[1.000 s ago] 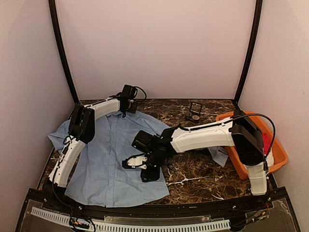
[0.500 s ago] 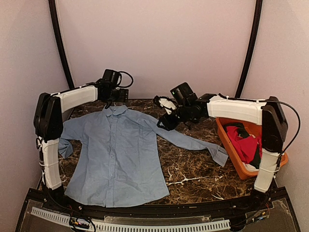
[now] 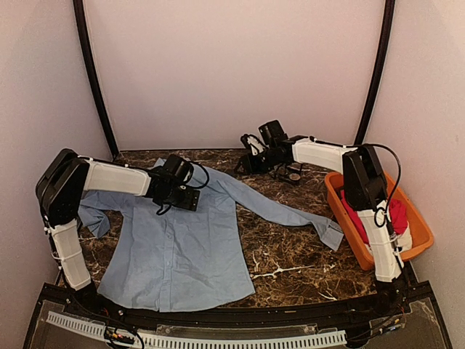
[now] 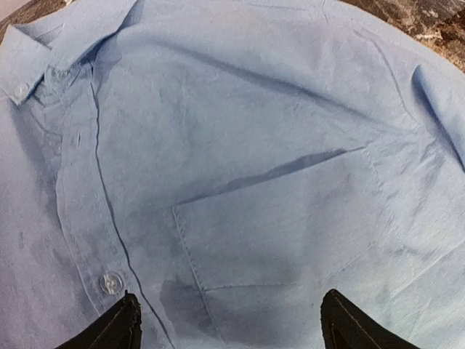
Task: Pin the brooch onto the clothing
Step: Flatten out the crumpled clothing at the center of the board.
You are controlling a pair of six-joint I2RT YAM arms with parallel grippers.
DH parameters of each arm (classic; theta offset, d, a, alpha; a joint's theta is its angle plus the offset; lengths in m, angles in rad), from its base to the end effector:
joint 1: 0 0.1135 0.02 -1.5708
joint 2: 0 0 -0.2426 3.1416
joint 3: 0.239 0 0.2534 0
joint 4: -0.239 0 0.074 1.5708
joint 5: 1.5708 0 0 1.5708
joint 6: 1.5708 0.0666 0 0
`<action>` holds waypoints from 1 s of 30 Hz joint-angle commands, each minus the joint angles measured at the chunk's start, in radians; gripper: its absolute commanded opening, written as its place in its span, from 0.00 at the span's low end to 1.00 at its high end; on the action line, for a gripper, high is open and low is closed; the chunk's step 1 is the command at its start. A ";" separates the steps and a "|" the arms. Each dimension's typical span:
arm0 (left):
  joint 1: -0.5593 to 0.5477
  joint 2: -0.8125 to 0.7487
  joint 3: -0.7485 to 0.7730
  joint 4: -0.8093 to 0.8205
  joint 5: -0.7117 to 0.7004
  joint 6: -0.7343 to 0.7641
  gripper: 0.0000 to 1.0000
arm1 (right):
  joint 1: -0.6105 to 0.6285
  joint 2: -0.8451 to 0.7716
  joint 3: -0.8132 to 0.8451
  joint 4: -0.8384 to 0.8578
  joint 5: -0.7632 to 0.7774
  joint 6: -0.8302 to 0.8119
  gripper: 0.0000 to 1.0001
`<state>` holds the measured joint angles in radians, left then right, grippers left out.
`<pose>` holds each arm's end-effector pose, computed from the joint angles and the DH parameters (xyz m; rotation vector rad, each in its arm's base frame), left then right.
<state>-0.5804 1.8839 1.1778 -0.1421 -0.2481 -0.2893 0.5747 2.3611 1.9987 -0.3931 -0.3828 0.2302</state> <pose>0.3540 -0.2126 0.1263 0.2347 2.3762 -0.1100 0.4420 0.3159 0.1599 -0.6104 2.3347 0.8355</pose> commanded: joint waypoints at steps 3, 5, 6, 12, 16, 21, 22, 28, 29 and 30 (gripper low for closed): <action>-0.038 -0.084 -0.063 0.051 -0.020 -0.037 0.85 | -0.032 0.107 0.118 -0.052 -0.146 0.101 0.50; -0.059 -0.081 -0.065 0.049 -0.026 -0.037 0.85 | -0.038 0.131 0.121 -0.053 -0.146 0.112 0.50; -0.072 -0.077 -0.064 0.049 -0.028 -0.036 0.85 | -0.040 0.139 0.121 -0.054 -0.147 0.119 0.50; -0.119 -0.073 -0.078 0.034 -0.039 -0.037 0.85 | -0.045 0.179 0.123 -0.062 -0.170 0.131 0.49; -0.146 -0.086 -0.105 0.026 -0.031 -0.037 0.85 | -0.045 0.192 0.115 -0.071 -0.162 0.120 0.48; -0.186 -0.091 -0.121 0.007 -0.024 -0.035 0.85 | -0.038 0.202 0.113 -0.102 -0.101 0.085 0.47; -0.190 -0.091 -0.125 0.003 -0.023 -0.033 0.85 | -0.034 0.197 0.109 -0.108 -0.082 0.072 0.47; -0.222 -0.098 -0.151 -0.017 -0.015 -0.041 0.85 | -0.026 0.181 0.099 -0.163 -0.070 0.028 0.60; -0.229 -0.104 -0.153 -0.017 -0.015 -0.042 0.85 | -0.025 0.169 0.080 -0.155 -0.067 0.025 0.60; -0.232 -0.106 -0.157 -0.018 -0.016 -0.042 0.85 | -0.025 0.159 0.063 -0.152 -0.068 0.027 0.60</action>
<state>-0.7959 1.8305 1.0477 -0.1226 -0.2695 -0.3199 0.5407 2.5320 2.1124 -0.4744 -0.5041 0.2871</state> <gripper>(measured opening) 0.846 0.595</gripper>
